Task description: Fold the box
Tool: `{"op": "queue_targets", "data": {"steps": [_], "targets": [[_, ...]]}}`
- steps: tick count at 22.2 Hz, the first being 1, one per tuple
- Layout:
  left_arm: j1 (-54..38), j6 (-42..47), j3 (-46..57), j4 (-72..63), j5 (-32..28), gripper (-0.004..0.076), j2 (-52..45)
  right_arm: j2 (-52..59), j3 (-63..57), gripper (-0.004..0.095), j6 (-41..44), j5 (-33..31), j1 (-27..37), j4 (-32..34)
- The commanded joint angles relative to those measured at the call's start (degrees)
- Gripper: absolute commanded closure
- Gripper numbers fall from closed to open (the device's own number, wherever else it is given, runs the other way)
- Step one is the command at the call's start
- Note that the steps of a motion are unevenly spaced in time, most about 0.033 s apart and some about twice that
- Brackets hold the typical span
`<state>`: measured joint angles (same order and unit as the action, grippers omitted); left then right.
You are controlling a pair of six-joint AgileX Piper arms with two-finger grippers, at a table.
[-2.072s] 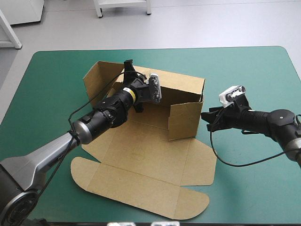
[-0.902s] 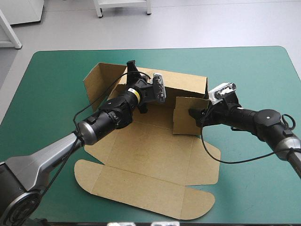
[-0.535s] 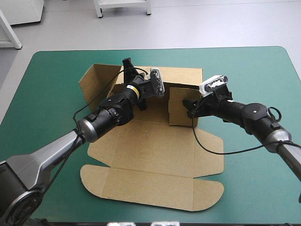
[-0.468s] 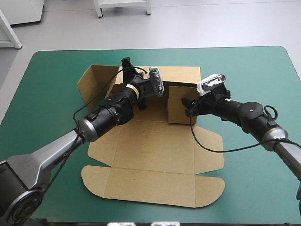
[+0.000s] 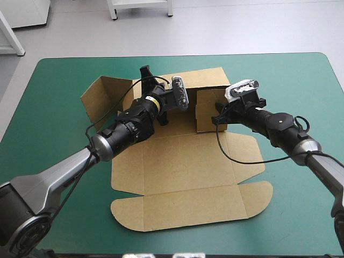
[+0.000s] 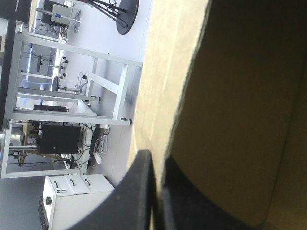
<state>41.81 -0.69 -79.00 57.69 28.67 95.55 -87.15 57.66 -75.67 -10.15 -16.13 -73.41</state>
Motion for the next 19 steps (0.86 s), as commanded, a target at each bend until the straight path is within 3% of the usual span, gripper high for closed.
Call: {"op": "queue_targets", "data": {"steps": [1,6,9,13,15,19], "targets": [[0.60,1.67,-1.98,-0.40,-3.08,0.0732,-2.70,1.86,2.74,0.0486,-5.35,1.52,0.13,-1.25],[0.60,1.67,-1.98,-0.40,-3.08,0.0732,-2.70,1.16,4.29,0.0234,-6.19,1.77,0.13,-1.25],[0.60,1.67,-1.98,-0.40,-3.17,0.0732,-2.70,-0.48,5.68,0.0253,-6.76,1.67,0.13,-1.25],[0.60,1.67,-1.98,-0.30,-3.30,0.0732,-2.70,-3.31,8.41,0.0382,-6.76,-1.02,0.13,-1.44],[0.60,1.67,-1.98,-0.18,-3.18,0.0732,-2.70,-3.31,8.41,0.0497,-6.15,-1.02,0.13,-1.90],[0.60,1.67,-1.98,-0.05,-3.18,0.0732,-2.70,-3.31,8.41,0.0834,-5.98,-4.06,0.13,-1.90]]}}
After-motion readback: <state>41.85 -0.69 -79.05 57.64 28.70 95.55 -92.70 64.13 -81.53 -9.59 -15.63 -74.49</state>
